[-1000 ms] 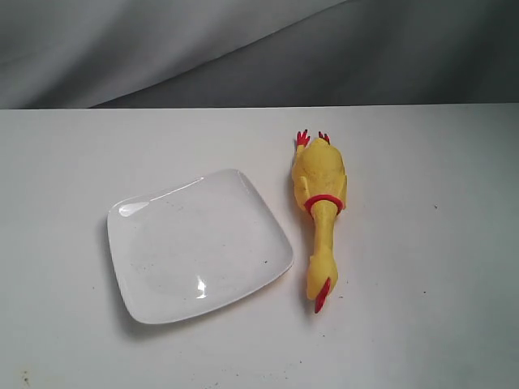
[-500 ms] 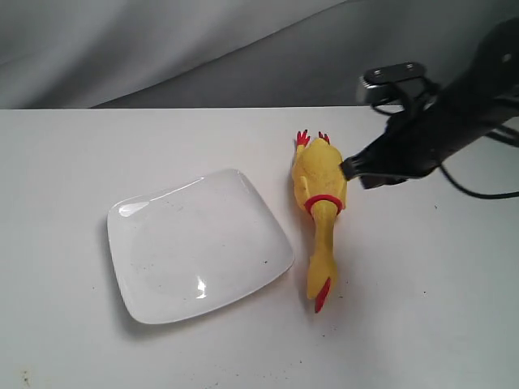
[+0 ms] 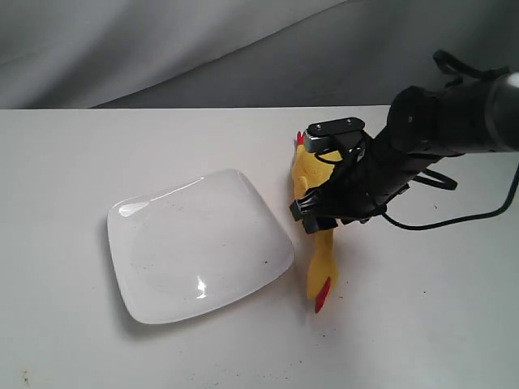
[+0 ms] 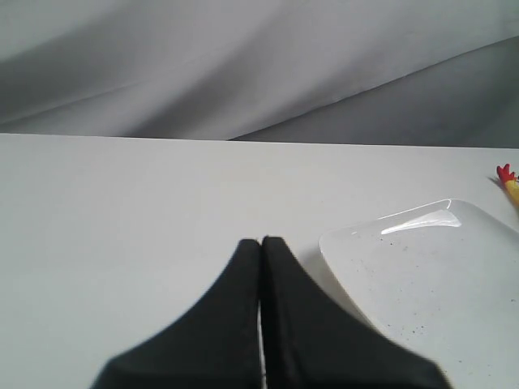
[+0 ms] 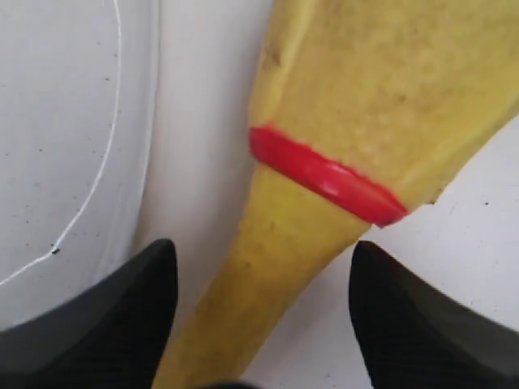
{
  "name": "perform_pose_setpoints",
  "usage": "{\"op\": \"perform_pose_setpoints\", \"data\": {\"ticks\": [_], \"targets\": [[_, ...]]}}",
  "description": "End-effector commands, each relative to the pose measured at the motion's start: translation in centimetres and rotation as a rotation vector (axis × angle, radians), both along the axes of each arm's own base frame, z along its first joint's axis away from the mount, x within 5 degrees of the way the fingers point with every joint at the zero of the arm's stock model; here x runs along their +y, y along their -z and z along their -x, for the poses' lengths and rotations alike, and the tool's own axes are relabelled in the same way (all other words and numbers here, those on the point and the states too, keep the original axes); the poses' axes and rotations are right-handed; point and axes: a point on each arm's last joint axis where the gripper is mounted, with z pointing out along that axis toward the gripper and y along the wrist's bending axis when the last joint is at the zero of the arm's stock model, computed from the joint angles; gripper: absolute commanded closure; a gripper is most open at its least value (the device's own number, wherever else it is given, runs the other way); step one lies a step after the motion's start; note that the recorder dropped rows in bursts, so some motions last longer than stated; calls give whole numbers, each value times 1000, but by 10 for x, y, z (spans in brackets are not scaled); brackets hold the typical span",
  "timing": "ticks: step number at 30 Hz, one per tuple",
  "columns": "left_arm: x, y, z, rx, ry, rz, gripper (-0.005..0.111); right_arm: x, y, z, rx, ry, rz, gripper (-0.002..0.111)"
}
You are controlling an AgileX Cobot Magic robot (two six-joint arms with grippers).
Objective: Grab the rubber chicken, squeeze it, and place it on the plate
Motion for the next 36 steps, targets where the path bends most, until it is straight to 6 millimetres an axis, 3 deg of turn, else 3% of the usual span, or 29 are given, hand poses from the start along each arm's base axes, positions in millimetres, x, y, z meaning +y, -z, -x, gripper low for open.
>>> {"op": "perform_pose_setpoints", "data": {"ticks": [1, 4, 10, 14, 18, 22, 25, 30, 36], "targets": [[0, 2, 0, 3, -3, 2, 107, 2, 11, -3, 12, 12, 2, 53], [0, 2, 0, 3, -3, 2, 107, 3, 12, -3, 8, 14, 2, 67], [0, 2, 0, 3, -3, 2, 107, 0, 11, -3, -6, -18, 35, 108], [0, 2, 0, 3, -3, 2, 107, -3, -10, -2, -61, -48, 53, 108], [0, 2, 0, 3, -3, 2, 107, -10, -65, 9, -185, -80, 43, 108], [0, 2, 0, 3, -3, 2, 107, -19, -123, 38, -290, -244, 69, 108], [0, 2, 0, 3, -3, 2, 107, -27, -153, 66, -302, -402, 89, 108], [0, 2, 0, 3, -3, 2, 107, -34, -183, 105, -268, -519, 36, 108], [0, 2, 0, 3, -3, 2, 107, -32, -199, 129, -233, -577, -70, 108]]}}
